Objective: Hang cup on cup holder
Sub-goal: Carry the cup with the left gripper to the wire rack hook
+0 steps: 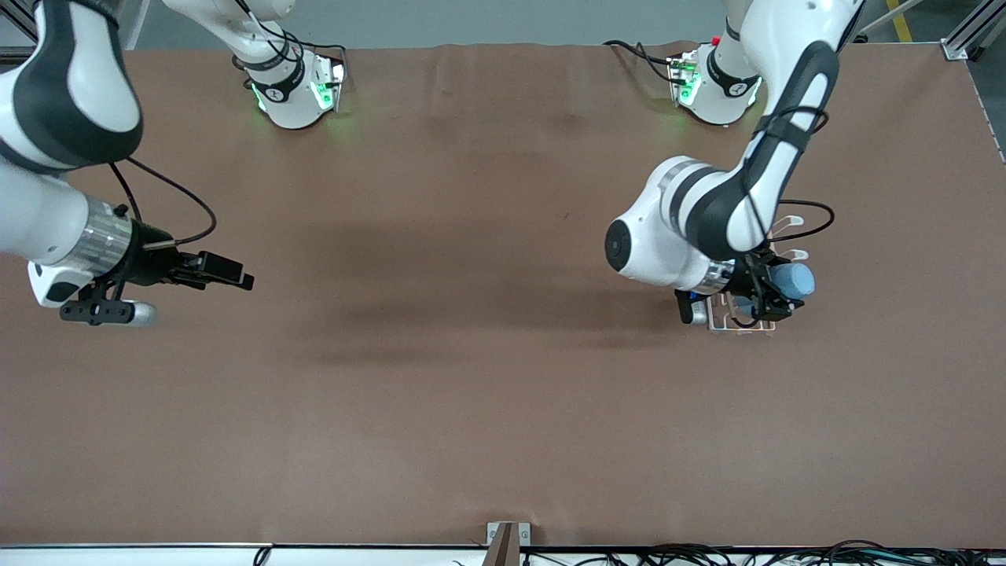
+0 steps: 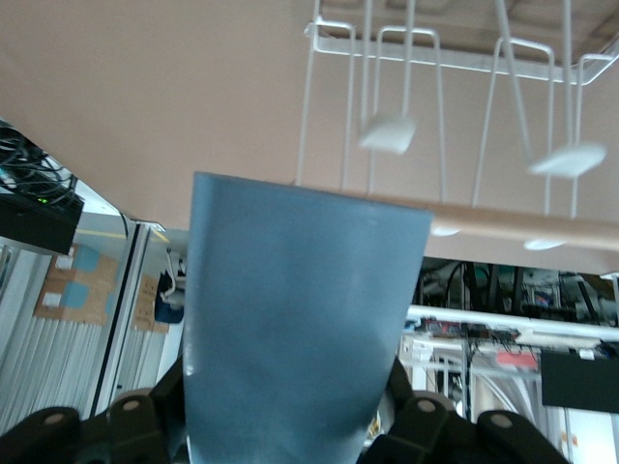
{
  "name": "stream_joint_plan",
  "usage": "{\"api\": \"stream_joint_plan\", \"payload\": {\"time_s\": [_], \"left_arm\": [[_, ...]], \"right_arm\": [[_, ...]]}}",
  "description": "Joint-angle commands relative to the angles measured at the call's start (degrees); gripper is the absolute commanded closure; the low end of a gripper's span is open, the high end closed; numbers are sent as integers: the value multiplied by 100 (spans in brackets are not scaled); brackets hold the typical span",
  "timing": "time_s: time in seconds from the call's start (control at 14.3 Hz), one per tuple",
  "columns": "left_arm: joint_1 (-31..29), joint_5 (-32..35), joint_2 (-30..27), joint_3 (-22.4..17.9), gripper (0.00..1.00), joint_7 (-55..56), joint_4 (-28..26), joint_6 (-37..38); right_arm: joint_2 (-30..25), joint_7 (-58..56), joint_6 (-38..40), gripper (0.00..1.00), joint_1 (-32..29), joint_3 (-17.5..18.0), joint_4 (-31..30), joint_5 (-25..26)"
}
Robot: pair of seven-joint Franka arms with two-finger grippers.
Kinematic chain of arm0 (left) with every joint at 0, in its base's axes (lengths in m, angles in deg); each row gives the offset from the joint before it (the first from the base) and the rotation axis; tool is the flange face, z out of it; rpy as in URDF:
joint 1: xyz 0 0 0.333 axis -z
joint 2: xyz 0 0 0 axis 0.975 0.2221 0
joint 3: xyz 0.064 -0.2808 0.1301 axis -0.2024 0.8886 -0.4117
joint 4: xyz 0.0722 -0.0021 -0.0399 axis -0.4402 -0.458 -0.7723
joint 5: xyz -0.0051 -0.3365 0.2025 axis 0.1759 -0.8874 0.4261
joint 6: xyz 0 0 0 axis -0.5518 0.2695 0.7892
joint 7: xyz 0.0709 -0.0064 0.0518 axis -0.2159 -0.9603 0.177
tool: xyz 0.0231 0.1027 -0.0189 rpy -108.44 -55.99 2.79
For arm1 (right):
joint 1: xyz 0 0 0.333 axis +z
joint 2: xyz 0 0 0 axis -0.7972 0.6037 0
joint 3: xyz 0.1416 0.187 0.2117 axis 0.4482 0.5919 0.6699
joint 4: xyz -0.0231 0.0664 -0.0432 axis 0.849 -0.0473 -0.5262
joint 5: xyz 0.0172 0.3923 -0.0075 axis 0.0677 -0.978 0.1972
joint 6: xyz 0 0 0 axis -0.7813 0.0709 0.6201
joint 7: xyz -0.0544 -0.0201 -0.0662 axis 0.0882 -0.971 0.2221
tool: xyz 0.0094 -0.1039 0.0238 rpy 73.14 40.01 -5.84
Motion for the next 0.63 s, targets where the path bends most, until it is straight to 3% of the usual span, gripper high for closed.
{"api": "stream_joint_plan", "payload": {"time_s": [0.0, 0.49, 0.56], "left_arm": [[143, 333, 258, 11, 80, 83, 82, 412], [302, 581, 715, 19, 76, 969, 47, 659], [319, 581, 733, 19, 65, 1075, 65, 659]], "right_arm": [[-450, 618, 77, 0, 182, 6, -49, 781], [-531, 629, 1377, 0, -159, -73, 1084, 818], [-531, 603, 1491, 0, -168, -81, 1155, 827]]}}
